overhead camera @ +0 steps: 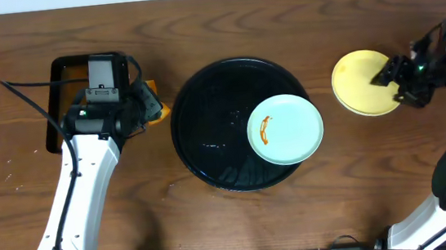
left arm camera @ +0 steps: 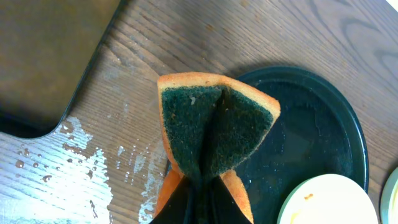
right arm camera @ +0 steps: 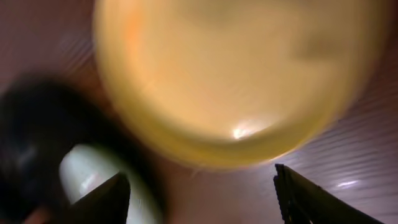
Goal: Clean dirty plates on tray and stack at the side
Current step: 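Move the right gripper to the remaining green plate rim and grip it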
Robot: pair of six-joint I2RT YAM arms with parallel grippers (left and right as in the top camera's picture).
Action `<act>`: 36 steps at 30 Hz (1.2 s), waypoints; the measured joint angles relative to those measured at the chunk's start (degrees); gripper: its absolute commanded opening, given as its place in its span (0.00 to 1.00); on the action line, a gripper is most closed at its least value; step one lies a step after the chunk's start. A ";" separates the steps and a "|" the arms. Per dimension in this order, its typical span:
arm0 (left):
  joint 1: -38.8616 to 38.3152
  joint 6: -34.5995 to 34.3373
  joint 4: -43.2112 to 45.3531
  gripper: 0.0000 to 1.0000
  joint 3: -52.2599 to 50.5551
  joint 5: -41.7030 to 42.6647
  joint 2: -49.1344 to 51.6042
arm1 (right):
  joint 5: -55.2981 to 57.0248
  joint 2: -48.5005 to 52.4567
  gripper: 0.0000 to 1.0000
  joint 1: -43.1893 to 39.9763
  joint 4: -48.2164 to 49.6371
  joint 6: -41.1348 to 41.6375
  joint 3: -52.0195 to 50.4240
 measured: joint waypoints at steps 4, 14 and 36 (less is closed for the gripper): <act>0.00 0.00 0.15 0.08 0.00 0.00 0.00 | -7.69 -0.04 0.57 2.45 -8.94 -5.86 0.22; 0.00 -0.26 0.72 0.08 0.00 0.00 0.00 | 9.29 -0.04 0.61 17.51 -14.82 0.52 0.26; 0.00 -0.26 0.70 0.07 0.00 0.00 0.00 | 17.92 -0.11 0.49 30.73 -1.49 13.05 -7.82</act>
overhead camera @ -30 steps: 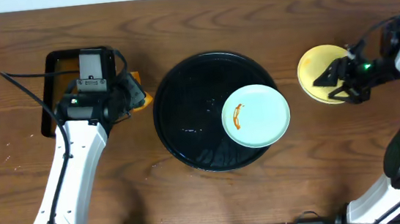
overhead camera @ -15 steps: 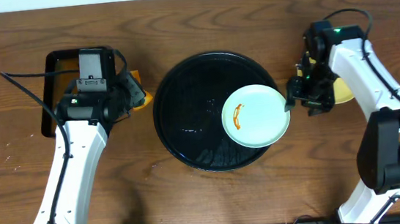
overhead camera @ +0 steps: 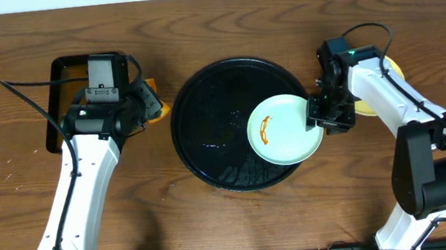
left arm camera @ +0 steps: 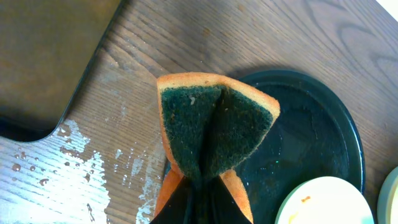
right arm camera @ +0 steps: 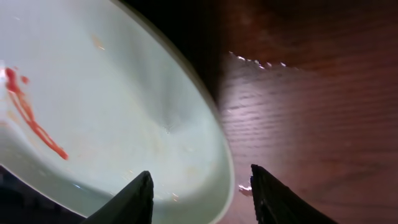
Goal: Clean dirty plates on tray and stack at the side
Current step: 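Move the right gripper to the remaining green plate rim and grip it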
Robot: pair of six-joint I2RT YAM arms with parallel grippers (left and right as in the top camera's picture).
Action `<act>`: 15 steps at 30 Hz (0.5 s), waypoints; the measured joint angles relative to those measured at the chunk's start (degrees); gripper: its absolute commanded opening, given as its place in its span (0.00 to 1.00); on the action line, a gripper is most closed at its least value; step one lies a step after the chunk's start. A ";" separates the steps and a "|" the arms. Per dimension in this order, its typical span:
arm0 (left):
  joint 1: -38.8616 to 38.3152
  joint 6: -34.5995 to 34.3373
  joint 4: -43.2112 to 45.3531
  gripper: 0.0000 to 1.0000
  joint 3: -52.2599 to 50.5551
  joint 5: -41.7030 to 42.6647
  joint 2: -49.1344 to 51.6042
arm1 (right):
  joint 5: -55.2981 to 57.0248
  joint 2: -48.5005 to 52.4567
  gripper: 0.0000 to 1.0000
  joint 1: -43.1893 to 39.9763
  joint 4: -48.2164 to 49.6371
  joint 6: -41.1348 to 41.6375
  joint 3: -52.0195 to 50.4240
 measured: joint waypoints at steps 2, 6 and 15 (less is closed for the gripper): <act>0.00 0.00 0.00 0.08 0.00 0.00 0.00 | 0.13 0.00 0.49 0.42 0.96 0.85 -0.72; 0.00 0.00 0.00 0.08 0.00 0.00 0.00 | 0.96 0.00 0.42 1.22 2.62 2.51 -3.67; 0.00 0.00 0.00 0.08 0.00 0.00 0.00 | 0.85 -0.20 0.09 1.40 3.52 4.09 -5.42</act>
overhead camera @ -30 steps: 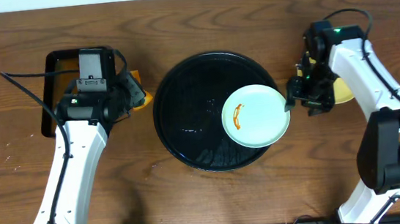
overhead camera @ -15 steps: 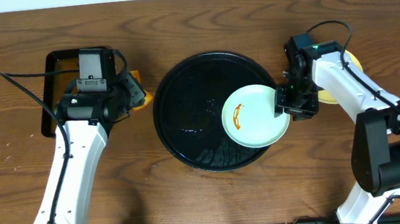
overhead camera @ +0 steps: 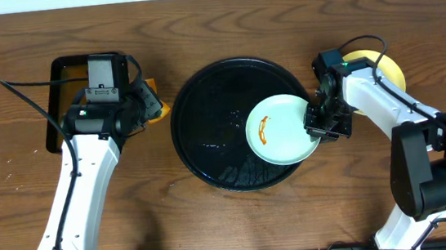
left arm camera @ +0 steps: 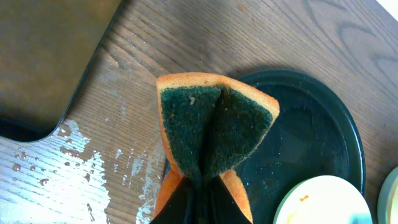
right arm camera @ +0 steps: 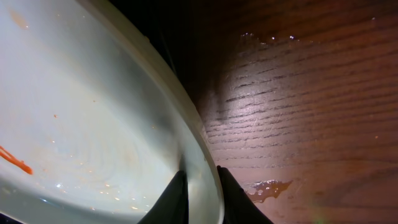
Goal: Clean dirty plates on tray and stack at the side
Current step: 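Move the right gripper to the remaining green plate rim and grip it, then bring the sponge onto the remaining green plate with the left gripper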
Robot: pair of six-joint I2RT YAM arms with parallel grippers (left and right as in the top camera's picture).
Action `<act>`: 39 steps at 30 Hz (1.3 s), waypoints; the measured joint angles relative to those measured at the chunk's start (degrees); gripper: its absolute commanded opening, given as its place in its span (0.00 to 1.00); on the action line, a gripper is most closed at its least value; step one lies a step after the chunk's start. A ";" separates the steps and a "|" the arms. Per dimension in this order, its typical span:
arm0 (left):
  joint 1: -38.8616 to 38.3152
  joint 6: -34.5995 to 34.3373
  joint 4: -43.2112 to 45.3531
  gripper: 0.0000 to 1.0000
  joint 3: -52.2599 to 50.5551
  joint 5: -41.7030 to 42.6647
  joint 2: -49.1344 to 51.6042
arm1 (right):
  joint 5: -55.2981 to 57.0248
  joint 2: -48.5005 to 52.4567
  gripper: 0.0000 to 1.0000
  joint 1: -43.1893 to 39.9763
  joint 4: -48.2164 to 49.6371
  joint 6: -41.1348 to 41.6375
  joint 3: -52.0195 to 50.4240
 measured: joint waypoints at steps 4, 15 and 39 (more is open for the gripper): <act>0.00 0.00 0.00 0.08 0.00 0.00 0.00 | -0.98 -0.02 0.01 0.00 -0.02 0.09 0.48; 0.00 0.00 0.00 0.08 0.00 0.00 0.00 | -6.29 0.00 0.01 0.26 8.98 -0.72 1.33; -2.23 0.00 0.17 0.08 0.00 0.66 0.13 | -6.62 7.26 0.01 9.84 26.23 0.00 2.82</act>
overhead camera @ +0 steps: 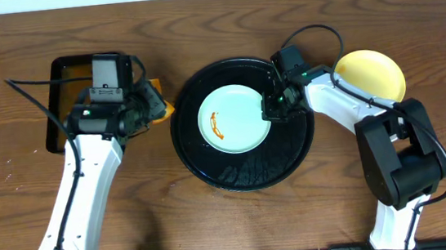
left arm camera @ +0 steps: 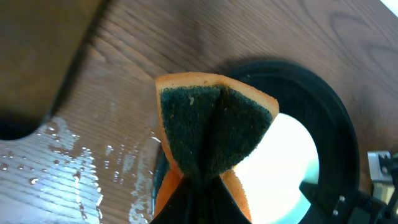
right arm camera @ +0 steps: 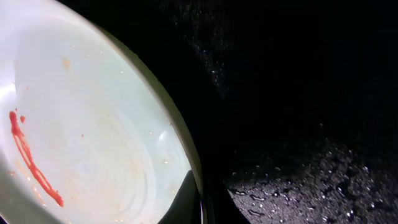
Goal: Clean dirty plates on tray and stack at the side
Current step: 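Bring the sponge onto the remaining green plate with the left gripper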
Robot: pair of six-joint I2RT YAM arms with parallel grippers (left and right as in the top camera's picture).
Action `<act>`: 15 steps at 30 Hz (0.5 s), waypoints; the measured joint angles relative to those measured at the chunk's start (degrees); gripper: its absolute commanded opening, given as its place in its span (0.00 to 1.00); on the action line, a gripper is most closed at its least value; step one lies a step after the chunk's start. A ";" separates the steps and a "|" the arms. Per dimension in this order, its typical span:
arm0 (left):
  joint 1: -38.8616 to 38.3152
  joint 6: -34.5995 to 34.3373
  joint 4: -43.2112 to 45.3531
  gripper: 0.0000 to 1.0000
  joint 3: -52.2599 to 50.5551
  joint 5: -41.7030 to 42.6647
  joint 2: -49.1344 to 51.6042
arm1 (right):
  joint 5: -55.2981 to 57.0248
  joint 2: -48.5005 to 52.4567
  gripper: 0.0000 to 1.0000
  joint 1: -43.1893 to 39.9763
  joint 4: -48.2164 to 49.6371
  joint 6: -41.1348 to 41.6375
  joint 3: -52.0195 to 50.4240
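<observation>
A pale green plate [overhead camera: 234, 120] with a red sauce streak [overhead camera: 217, 127] lies near the middle of the round black tray [overhead camera: 246, 172]. My right gripper [overhead camera: 273, 108] is shut on the plate's right rim [right arm camera: 186, 158]. A clean yellow plate [overhead camera: 372, 75] sits on the table to the right of the tray. My left gripper [overhead camera: 149, 103] is shut on a folded orange sponge with a dark green scouring face [left arm camera: 211, 124], which hangs over the tray's left edge.
A dark rectangular tray [overhead camera: 65, 99] lies at the far left beside my left arm. Water drops wet the wood [left arm camera: 74, 168] near it and the black tray's floor [right arm camera: 311, 180].
My right gripper, shut on the green plate's rim, now holds it near the tray's middle instead of at the right edge. The left gripper with the sponge has moved slightly toward the tray.
My right gripper was by the yellow plate at the right while the green plate lay on the tray's right edge. It then stood open at the green plate's rim, then was closed on it, and now the plate sits mid-tray. The left gripper held the sponge throughout.
</observation>
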 measured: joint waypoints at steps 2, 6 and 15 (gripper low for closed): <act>-1.49 -0.02 0.66 0.08 0.00 0.02 0.57 | -0.46 0.07 0.01 -0.20 -0.02 0.00 0.04; -5.27 -0.04 3.19 0.08 0.00 0.28 3.56 | -0.70 0.15 0.01 -0.22 -0.02 0.00 0.09; -14.64 -3.41 11.52 0.08 0.00 0.81 16.76 | -0.46 0.15 0.01 -0.22 -0.11 0.00 0.13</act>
